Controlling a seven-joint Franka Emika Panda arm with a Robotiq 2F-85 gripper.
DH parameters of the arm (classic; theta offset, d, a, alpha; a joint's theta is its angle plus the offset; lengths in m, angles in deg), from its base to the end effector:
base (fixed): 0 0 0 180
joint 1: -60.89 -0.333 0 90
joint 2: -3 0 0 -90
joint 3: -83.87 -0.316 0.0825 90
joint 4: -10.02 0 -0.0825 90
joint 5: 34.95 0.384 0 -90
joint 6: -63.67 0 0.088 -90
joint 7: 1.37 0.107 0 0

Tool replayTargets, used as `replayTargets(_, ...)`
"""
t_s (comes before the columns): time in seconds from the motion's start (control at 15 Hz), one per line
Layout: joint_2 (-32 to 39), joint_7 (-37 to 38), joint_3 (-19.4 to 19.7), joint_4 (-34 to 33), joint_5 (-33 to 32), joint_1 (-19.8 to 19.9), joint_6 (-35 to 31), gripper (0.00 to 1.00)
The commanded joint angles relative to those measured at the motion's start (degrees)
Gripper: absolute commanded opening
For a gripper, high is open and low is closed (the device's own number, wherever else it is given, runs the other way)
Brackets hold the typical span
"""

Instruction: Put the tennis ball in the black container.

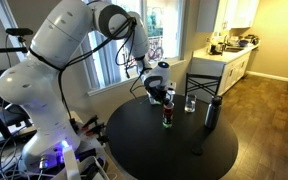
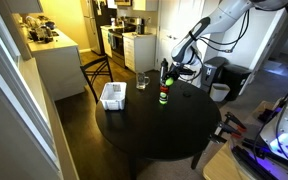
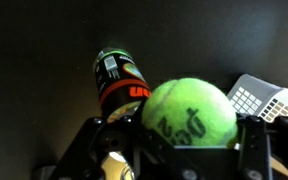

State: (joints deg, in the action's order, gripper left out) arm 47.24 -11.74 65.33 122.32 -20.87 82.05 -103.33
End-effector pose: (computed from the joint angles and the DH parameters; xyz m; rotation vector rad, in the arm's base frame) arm 0.6177 -0.0476 0.1111 -2.8387 0.3001 -0.3258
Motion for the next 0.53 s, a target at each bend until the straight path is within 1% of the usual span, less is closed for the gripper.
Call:
replayTargets(0.0, -2.4, -2.9, -2.6, 3.7, 0.5, 2.2, -5.9, 0.33)
replayTargets(0.2, -1.7, -1.6, -1.8, 3.8, -1.4, 1.7, -10.2, 0.33)
replayTargets(0.27, -1.4, -0.9, -0.6, 3.7, -2.1, 1.0, -11.6, 0.33)
replayTargets(0.47, 0.0, 0.0, 0.5, 2.6, -3.6, 1.5, -13.9, 0.33)
